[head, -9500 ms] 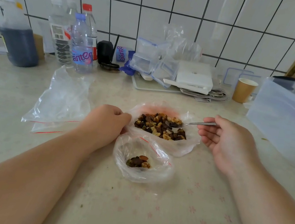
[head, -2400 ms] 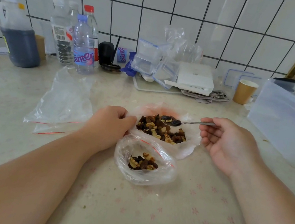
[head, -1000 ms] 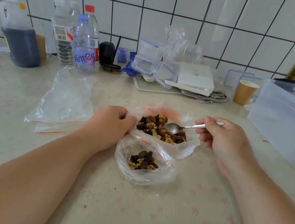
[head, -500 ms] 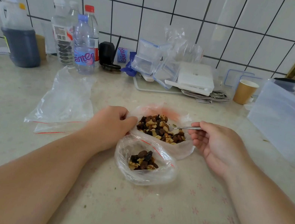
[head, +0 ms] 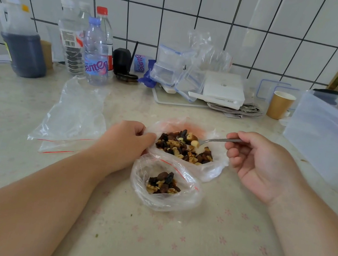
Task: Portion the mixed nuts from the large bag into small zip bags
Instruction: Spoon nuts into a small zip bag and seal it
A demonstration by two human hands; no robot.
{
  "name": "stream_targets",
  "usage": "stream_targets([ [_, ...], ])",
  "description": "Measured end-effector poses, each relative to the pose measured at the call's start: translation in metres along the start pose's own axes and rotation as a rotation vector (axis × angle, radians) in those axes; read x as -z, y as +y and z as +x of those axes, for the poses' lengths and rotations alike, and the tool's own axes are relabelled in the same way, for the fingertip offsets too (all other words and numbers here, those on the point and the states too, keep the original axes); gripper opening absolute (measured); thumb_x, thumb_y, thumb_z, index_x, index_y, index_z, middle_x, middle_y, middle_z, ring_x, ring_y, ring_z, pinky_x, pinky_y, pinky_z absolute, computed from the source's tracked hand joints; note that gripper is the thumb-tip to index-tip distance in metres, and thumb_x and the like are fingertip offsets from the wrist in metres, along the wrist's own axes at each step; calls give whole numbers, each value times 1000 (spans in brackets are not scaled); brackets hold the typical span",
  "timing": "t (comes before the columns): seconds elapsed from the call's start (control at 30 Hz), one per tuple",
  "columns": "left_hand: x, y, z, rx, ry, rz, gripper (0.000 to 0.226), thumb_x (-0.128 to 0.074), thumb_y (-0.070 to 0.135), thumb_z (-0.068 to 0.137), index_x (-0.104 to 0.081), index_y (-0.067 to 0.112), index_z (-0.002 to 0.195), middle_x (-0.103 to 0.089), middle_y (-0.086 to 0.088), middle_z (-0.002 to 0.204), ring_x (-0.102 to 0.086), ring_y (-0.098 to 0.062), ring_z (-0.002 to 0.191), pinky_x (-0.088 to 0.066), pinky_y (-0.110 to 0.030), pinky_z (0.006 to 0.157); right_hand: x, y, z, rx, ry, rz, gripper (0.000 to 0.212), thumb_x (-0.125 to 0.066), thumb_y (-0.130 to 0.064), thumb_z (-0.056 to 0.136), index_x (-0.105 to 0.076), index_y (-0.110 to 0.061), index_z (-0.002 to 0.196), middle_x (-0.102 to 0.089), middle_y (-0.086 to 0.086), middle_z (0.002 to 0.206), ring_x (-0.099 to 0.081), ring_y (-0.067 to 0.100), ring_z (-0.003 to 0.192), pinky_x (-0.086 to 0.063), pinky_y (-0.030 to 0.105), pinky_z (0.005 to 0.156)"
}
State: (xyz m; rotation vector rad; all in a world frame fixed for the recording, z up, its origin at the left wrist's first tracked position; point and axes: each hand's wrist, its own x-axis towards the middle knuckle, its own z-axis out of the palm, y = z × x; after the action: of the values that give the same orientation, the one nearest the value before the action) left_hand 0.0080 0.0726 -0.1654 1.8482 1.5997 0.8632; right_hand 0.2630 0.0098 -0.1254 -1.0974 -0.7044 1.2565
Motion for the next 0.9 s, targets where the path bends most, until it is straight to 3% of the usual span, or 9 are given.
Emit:
stream_targets([
  [0.17,2,1,0,6,-6,40,37,-63,48,92,-65,20,69,-65,15,56,-56,-1,49,-44,-26,56,-8,-2,-16,42,-139,-161,32,-51,-12,98,-71,-3,74,-63,12,60,-53,12,45,-40,19,38],
  [0.37,9,9,-4,72,-30,29,36,-57,53,96,-69,23,80,-70,20,62,-65,-13,64,-48,-29,60,-10,3,-26,231,-384,-438,31,-55,-21,100,-75,-11,79,-67,16,74,-57,17,56,-44,22,48],
  [0.43,14,10,-5,139,-40,14,36,-53,46,98,-71,19,83,-72,15,59,-65,-14,60,-48,-29,61,-9,4,-29,328,-462,-563,26,-57,-28,97,-76,-18,82,-70,12,79,-59,19,63,-45,23,54],
  [0.53,25,14,-8,234,-79,-11,45,-47,38,94,-74,9,73,-73,-3,57,-58,-9,38,-42,-28,57,-8,6,-32,432,-531,-715,22,-57,-32,94,-77,-27,87,-72,8,83,-63,18,68,-48,26,59],
  [0.7,35,21,-22,260,-394,101,53,-42,38,92,-69,8,58,-74,-15,63,-53,-15,37,-35,-21,43,-7,7,-33,443,-548,-747,21,-59,-33,96,-78,-29,89,-73,5,81,-64,18,69,-49,29,63],
  [0.9,34,30,-32,147,-526,170,53,-46,45,104,-73,11,74,-67,-6,56,-52,-15,41,-37,-19,41,-1,-1,-23,401,-374,-445,30,-56,-33,93,-78,-16,82,-69,9,71,-60,20,61,-49,25,57],
])
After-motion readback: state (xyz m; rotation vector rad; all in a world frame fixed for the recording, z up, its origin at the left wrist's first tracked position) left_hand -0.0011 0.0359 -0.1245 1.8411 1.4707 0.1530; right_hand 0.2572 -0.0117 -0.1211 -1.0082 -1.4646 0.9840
